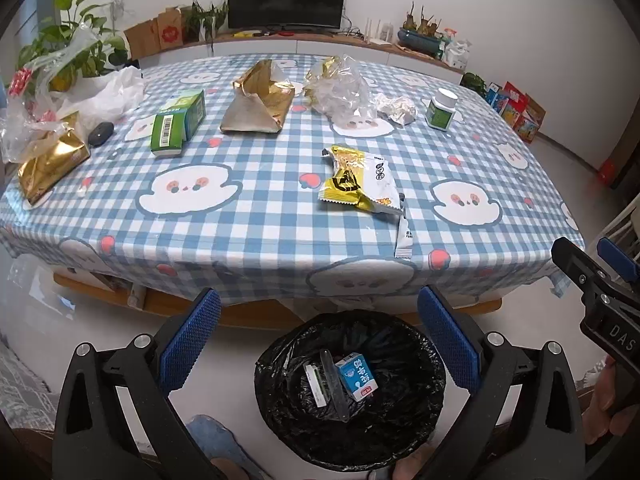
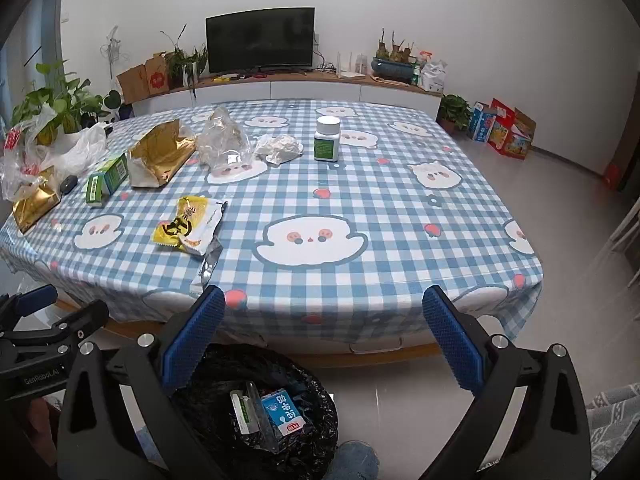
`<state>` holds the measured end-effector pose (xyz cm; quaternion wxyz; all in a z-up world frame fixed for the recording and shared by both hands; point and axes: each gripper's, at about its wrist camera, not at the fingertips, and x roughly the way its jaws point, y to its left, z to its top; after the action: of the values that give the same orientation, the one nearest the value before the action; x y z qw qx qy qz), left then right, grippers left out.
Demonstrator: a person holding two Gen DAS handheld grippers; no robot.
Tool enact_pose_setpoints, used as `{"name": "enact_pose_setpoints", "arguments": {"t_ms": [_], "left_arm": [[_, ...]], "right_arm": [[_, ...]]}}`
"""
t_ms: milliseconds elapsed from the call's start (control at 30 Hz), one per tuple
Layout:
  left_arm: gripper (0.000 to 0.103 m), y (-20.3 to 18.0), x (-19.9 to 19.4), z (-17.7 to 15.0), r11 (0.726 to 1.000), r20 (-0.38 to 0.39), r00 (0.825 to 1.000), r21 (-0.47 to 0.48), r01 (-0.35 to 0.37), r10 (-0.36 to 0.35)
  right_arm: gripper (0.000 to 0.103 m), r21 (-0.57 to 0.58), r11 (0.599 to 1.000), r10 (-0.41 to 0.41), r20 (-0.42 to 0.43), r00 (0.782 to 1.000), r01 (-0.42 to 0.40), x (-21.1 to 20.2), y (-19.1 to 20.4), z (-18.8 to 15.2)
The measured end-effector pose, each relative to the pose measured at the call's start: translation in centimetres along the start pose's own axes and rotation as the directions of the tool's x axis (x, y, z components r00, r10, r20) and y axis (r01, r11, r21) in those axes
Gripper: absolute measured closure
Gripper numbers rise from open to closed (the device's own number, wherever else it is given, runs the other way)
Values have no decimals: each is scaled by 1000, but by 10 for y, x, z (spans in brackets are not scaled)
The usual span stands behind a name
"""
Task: Collect trash
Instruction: 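Move both tools back up toward the table items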
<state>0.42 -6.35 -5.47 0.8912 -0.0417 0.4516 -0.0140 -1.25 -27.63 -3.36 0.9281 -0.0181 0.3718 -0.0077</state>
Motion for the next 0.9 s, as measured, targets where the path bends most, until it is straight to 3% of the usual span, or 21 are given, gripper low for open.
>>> {"name": "enact_pose_setpoints", "arguments": {"t_ms": [900], "left_arm": [[6,-7,45,77,1000,-27,1000,15,6,-6]], "right_arm": [[8,-5,1000,10,-17,1000,-10,65,-11,72]]}}
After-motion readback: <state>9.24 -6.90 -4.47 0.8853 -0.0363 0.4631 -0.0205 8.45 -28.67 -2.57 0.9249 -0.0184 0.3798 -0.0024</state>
